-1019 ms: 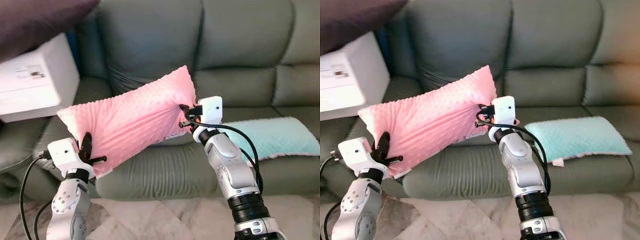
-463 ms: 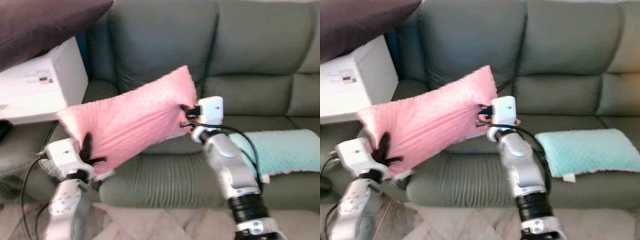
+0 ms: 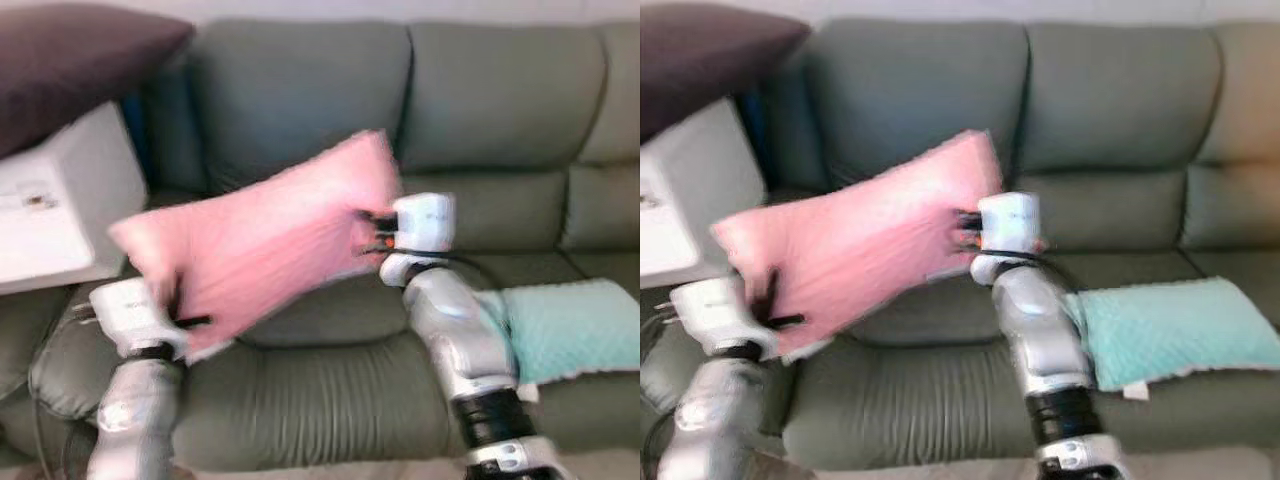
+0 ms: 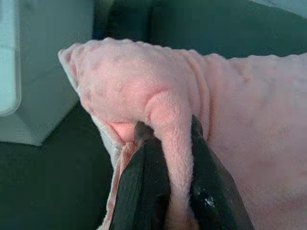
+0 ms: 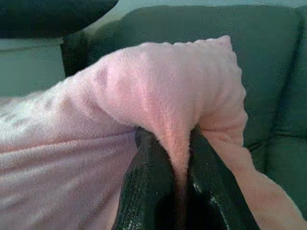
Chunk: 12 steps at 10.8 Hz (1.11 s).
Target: Move the pillow to the sofa
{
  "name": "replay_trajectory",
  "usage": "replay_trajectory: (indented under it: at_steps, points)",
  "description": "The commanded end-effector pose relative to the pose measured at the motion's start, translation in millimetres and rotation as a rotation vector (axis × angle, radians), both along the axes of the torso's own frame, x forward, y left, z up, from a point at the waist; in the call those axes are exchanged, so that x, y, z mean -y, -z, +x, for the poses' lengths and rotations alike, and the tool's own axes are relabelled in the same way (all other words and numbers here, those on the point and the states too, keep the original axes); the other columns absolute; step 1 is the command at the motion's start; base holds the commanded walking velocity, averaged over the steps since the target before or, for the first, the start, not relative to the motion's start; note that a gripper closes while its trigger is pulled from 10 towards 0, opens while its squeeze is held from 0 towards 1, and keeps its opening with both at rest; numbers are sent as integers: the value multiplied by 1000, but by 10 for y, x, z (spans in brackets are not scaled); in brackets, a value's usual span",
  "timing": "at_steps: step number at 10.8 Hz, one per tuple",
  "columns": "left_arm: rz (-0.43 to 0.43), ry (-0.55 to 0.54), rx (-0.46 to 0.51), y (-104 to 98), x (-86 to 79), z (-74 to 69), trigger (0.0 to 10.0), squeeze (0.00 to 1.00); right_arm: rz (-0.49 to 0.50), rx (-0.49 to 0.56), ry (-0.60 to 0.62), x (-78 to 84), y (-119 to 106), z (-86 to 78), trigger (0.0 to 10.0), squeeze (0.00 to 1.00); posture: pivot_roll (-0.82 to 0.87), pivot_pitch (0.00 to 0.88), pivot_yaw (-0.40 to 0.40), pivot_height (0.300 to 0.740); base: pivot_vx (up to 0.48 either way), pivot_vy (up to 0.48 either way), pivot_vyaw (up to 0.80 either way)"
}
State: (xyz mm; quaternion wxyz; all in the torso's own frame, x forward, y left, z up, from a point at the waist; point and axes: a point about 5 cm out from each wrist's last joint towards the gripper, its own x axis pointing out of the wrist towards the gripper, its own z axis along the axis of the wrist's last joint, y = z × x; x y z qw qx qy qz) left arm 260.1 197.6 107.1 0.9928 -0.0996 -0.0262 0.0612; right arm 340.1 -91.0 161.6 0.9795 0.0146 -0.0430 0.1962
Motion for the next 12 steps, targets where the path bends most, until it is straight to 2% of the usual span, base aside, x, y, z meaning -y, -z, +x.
replay_trajectory:
  at_steps: [1, 2, 5, 6, 8, 9, 11, 12]
  points:
    - [-3, 7, 6, -14, 41, 9, 10000, 0, 1, 38, 44, 123, -92, 29, 10000, 0, -218, 59, 21, 740, 0, 0, 0]
    - [-6, 12, -12, 19, 54, 16, 10000, 0, -1, 38, 45, 124, -89, 30, 10000, 0, -218, 57, 21, 740, 0, 0, 0]
    - [16, 119, -97, 226, 155, 34, 10000, 0, -46, 5, 100, 199, 13, 51, 10000, 0, -216, 55, 21, 740, 0, 0, 0]
    - [59, 169, -166, 419, 203, 77, 10000, 0, -70, -84, 192, 358, 229, 61, 10000, 0, -215, 57, 25, 740, 0, 0, 0]
    - [102, 225, -216, 561, 282, 130, 10000, 0, -84, -160, 274, 521, 400, 35, 10000, 0, -225, 65, 34, 740, 0, 0, 0]
    - [119, 297, -198, 575, 405, 181, 10000, 0, -88, -180, 297, 574, 467, 3, 10000, 0, -236, 71, 45, 740, 0, 0, -544]
    - [134, 358, -197, 587, 555, 281, 10000, 0, -79, -192, 296, 575, 531, -60, 10000, 0, -244, 77, 57, 740, 0, 0, -675]
    - [152, 385, -195, 589, 609, 324, 10000, 0, -81, -209, 289, 569, 594, -92, 10000, 0, -249, 81, 63, 740, 0, 0, 0]
